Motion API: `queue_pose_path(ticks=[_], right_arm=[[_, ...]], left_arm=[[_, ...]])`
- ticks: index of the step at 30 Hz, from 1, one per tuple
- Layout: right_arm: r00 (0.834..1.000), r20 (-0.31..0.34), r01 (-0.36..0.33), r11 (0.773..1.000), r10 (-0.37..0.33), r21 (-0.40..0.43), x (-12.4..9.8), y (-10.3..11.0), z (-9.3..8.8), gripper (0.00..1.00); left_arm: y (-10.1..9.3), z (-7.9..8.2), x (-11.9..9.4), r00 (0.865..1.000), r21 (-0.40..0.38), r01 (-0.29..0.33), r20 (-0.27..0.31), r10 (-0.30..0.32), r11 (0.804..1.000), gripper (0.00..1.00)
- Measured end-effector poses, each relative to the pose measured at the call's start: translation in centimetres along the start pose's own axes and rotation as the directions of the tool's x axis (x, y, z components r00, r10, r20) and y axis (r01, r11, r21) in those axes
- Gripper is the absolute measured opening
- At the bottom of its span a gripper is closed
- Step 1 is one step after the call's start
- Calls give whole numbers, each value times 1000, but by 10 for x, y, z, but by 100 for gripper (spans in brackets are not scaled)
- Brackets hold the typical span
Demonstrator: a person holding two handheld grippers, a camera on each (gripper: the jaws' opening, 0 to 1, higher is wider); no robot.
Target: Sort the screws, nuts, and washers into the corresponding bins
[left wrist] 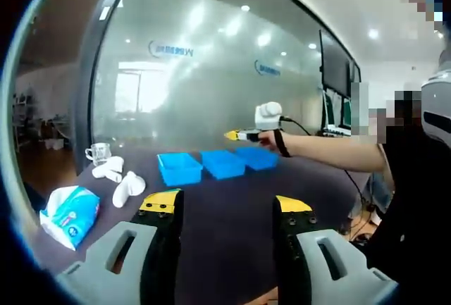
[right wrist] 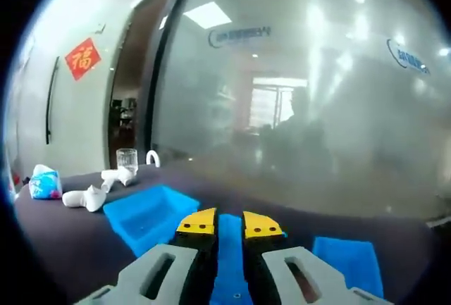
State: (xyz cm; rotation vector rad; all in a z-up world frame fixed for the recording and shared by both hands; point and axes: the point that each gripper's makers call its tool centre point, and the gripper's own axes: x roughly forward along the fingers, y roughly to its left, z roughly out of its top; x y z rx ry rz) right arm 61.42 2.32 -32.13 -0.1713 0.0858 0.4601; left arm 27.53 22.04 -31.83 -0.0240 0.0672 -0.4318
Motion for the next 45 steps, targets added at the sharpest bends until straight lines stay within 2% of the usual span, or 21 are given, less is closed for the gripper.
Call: queue_pose_path(ticks=[1,2,9,12,18,24,32,40,45], right_arm=[[1000,4,0,1000,0,-5,-1,1,1,30],[1000,5,2,1000,-2,-11,-2,1,1,31],[1000,18,-9,1000,9,2,-15,3,5,32],[999,27,-31,999,30,27,-29,5,6,33],[997,67,-50,997,46,65,-73,-2,10,33],[990,120,-89,991,78,97,-134,-7,12,33],[985,138,-120,989,108,83,-205,-9,-7,39],[990,138,-18,996,6,88,-282,-49,-31,45],[986,151,57,992,-73,111,-324,-71,-39,46]], left_arm=[[0,0,0,1000,1,0,1,0,1000,49],[0,1,-1,1000,0,0,2,0,1000,49],[1,3,-2,1000,-2,0,9,0,1000,49],[3,3,-3,1000,-2,-2,12,2,1000,49],[10,6,1,1000,-10,-15,25,15,1000,50],[11,12,11,999,-16,4,44,-4,1000,50],[-6,15,33,997,-6,68,45,-68,998,50],[-8,19,39,996,9,79,44,-79,997,50],[-9,17,35,997,12,70,42,-71,997,50]])
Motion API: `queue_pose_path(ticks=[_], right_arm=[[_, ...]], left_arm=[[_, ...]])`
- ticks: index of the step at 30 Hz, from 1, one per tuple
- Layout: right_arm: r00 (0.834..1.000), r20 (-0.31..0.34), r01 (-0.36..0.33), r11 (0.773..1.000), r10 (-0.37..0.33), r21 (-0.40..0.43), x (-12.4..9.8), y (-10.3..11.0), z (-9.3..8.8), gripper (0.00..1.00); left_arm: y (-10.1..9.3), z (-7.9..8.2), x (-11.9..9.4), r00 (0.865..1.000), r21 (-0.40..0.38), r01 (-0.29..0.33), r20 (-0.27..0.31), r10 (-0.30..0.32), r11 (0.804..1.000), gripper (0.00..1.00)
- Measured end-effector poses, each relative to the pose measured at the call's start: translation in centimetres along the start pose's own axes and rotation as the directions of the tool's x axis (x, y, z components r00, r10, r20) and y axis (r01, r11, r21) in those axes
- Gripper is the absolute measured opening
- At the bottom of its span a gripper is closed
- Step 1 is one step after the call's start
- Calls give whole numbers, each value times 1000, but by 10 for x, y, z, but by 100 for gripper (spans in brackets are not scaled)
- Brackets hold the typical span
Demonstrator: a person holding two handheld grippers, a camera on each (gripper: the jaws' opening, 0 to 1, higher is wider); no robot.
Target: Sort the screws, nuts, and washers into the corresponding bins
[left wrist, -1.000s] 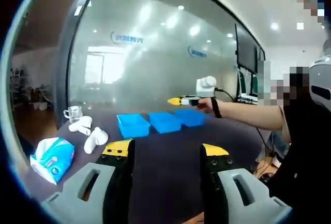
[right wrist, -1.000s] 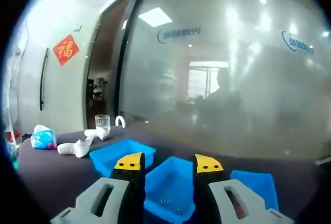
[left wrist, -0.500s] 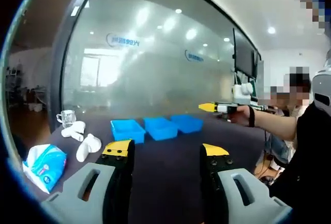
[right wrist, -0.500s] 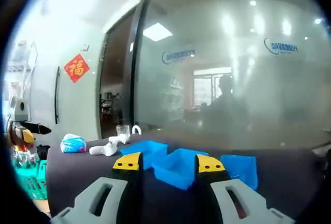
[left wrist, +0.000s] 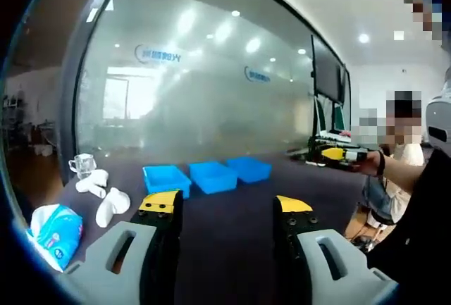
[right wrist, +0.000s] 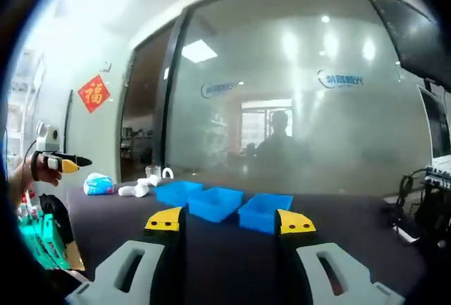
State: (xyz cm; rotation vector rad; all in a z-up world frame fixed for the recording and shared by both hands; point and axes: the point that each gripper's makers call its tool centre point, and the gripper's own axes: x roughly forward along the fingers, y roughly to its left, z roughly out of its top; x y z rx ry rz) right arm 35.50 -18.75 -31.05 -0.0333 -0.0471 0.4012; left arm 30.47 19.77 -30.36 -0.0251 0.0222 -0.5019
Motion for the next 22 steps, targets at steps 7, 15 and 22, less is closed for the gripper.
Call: queue_pose_path(ticks=[7,15,22], right_arm=[[998,12,56,998,-56,11,-37,-21,-4,51],[996,27,81,997,-81,21,-43,-24,-6,52],[997,16,76,997,-76,27,-39,-21,-11,52]], left_arm=[[1,-5,-8,1000,3,-22,-7,22,1000,51],[-1,-8,-13,999,-2,-32,-5,32,999,52],[4,-7,-17,999,-5,-47,3,47,999,52]])
